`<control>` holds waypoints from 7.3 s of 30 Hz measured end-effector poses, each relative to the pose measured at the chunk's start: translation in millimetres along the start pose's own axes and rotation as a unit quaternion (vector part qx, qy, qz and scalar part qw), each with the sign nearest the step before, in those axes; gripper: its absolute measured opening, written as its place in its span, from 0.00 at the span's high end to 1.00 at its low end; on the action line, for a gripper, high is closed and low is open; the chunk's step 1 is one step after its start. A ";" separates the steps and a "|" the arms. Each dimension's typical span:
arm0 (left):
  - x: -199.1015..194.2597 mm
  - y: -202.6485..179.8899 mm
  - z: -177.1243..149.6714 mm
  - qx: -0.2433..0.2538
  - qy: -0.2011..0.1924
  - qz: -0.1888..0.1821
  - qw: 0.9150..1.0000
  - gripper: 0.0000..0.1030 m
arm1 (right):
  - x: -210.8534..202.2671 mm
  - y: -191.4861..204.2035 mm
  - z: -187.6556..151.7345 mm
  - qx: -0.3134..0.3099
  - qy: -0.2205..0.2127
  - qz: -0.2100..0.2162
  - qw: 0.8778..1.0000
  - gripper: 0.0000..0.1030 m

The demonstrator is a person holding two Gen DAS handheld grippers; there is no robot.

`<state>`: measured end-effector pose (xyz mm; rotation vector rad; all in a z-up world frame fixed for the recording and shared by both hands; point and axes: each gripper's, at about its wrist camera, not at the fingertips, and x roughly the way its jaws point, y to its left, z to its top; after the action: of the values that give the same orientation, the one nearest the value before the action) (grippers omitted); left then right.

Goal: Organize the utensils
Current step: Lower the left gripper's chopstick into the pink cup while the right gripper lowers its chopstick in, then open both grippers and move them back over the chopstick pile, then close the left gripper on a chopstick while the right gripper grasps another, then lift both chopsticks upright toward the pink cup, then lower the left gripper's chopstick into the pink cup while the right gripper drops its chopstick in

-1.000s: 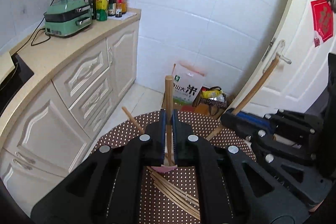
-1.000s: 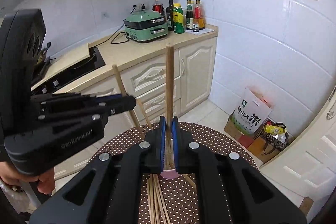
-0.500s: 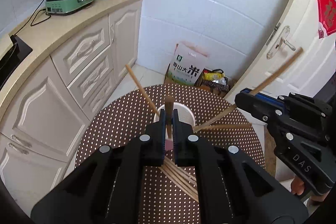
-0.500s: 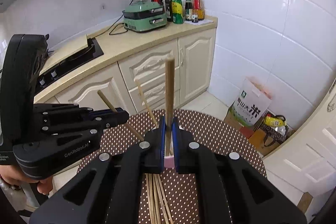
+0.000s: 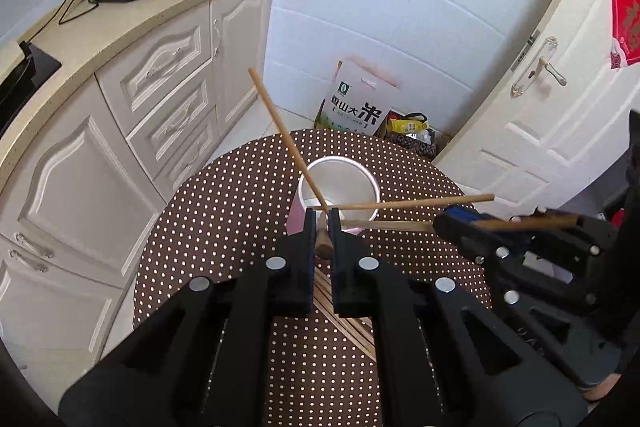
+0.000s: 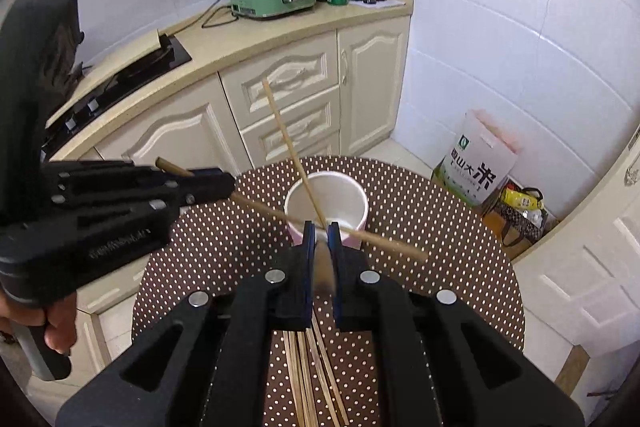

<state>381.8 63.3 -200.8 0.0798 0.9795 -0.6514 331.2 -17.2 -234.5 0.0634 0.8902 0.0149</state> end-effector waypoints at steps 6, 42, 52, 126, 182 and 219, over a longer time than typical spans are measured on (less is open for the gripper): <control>2.0 8.6 -4.2 -0.027 0.018 0.001 0.999 0.93 | 4.0 4.7 -4.0 0.007 0.007 -0.004 1.000 0.94; 62.7 30.4 -117.4 -0.178 0.122 0.002 0.976 0.36 | -17.3 -37.9 -85.8 0.097 0.035 0.017 0.994 0.71; 113.1 6.7 -127.0 -0.190 0.173 0.038 0.966 0.36 | 10.6 -62.5 -106.1 0.088 0.092 0.040 0.991 0.70; 152.3 71.7 -71.2 -0.137 0.202 0.104 0.964 0.91 | 180.5 24.3 -46.7 -0.101 0.188 0.066 0.975 0.88; -31.6 5.9 -30.9 -0.034 0.018 -0.050 0.998 0.95 | -46.4 -48.2 -24.9 0.114 0.005 0.051 0.992 0.96; -78.4 -13.3 65.5 0.014 -0.144 -0.002 0.989 0.95 | -77.2 -28.8 65.7 0.026 -0.124 -0.005 0.992 0.96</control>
<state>393.2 67.2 -98.5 0.0089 0.6922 -0.6594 333.2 -52.2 -135.1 0.1065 0.6428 -0.0256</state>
